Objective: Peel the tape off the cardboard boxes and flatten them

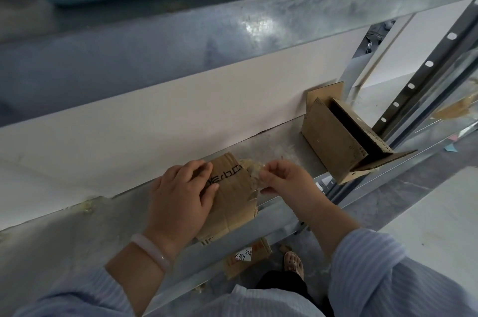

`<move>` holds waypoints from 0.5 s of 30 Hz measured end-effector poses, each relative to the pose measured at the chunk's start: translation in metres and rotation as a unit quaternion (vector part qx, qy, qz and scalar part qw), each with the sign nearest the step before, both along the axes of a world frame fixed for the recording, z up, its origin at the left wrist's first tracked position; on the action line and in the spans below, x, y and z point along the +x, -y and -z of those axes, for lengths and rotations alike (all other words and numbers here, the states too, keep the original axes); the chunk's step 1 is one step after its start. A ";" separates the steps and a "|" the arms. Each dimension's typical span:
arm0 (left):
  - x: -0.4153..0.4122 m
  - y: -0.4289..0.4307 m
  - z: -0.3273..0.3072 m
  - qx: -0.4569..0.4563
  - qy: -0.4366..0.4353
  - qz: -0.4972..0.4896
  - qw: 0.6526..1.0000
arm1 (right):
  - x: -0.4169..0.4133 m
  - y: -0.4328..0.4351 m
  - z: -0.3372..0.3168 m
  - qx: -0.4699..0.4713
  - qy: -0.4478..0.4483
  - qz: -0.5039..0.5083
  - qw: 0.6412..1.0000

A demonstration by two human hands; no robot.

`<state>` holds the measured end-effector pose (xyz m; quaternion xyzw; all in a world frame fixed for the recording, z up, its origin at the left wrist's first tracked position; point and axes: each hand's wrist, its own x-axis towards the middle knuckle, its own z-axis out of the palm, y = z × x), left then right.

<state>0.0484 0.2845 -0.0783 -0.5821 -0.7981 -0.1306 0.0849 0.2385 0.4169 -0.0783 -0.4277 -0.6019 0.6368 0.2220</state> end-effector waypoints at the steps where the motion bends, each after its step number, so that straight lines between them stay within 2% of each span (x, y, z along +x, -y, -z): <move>1: 0.000 0.000 0.000 -0.002 0.000 0.000 1.000 | 0.003 -0.002 -0.001 -0.031 -0.021 0.022 0.999; 5: -0.001 0.000 0.000 -0.005 0.008 0.002 1.000 | 0.016 -0.007 -0.006 -0.202 -0.095 0.046 0.974; 7: -0.002 0.000 0.001 -0.002 0.009 -0.001 1.000 | 0.018 -0.005 -0.004 -0.221 -0.082 0.058 0.970; 10: -0.001 0.000 0.001 0.002 0.013 0.003 1.000 | 0.012 0.006 -0.003 -0.130 -0.009 0.077 0.989; 13: -0.001 0.000 0.001 0.001 0.014 0.007 1.000 | 0.007 0.021 -0.003 -0.009 0.077 0.053 0.996; 15: -0.002 0.000 0.001 -0.002 0.011 0.008 1.000 | 0.005 0.029 -0.003 0.032 0.080 0.039 0.996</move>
